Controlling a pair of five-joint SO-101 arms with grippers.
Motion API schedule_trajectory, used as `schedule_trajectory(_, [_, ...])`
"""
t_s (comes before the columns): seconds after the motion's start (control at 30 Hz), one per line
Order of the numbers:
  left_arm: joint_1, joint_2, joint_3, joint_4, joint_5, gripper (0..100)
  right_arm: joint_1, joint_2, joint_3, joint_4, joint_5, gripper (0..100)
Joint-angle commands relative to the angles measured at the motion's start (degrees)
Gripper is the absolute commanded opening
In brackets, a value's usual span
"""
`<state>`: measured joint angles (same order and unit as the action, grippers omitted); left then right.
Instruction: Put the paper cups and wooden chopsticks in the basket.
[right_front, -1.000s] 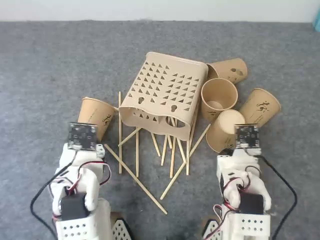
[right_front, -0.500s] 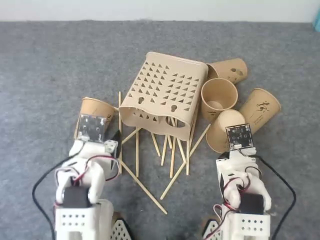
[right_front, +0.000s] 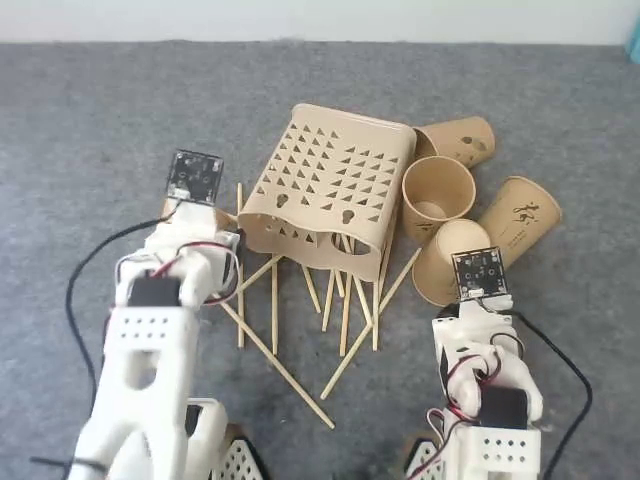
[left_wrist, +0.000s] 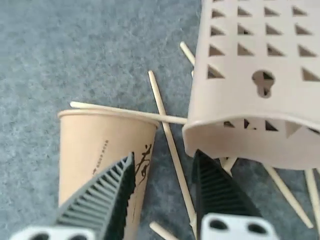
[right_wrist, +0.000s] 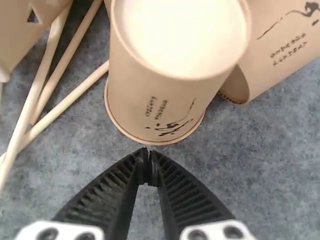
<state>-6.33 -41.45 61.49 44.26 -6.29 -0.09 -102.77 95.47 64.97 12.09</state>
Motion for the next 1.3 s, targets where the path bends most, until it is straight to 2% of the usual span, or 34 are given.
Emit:
schedule_trajectory(0.0, [0.9, 5.5, -4.0, -2.8, -1.8, 18, 0.7, -1.2, 1.0, -0.1, 1.0, 0.9])
schedule_trajectory(0.17, [4.5, 6.5, -3.4, -5.7, -1.8, 18, 0.7, -1.2, 1.0, -0.1, 1.0, 0.9])
schedule_trajectory(0.43, [7.1, 6.6, 1.5, -21.1, -1.8, 18, 0.7, -1.2, 1.0, -0.1, 1.0, 0.9])
schedule_trajectory(0.8, [7.6, 6.9, 2.4, -25.1, -1.5, 18, 0.7, -1.2, 1.0, 0.2, 1.0, 0.9])
schedule_trajectory(0.87, [8.2, 9.2, 2.0, -26.2, -1.5, 18, 0.7, -1.2, 1.0, 0.2, 1.0, 0.9])
schedule_trajectory(1.07, [9.1, 25.7, -0.7, -40.3, 3.4, 18, 3.8, -1.2, 1.0, -0.1, 1.0, 0.9])
schedule_trajectory(1.2, [8.4, 36.0, -8.2, -41.0, 5.6, 17, 4.1, -1.2, 1.0, -0.2, 1.0, 0.9])
schedule_trajectory(1.27, [8.1, 37.5, -11.0, -39.3, 6.2, 14, 4.0, -1.2, 1.0, -0.2, 1.0, 0.9])
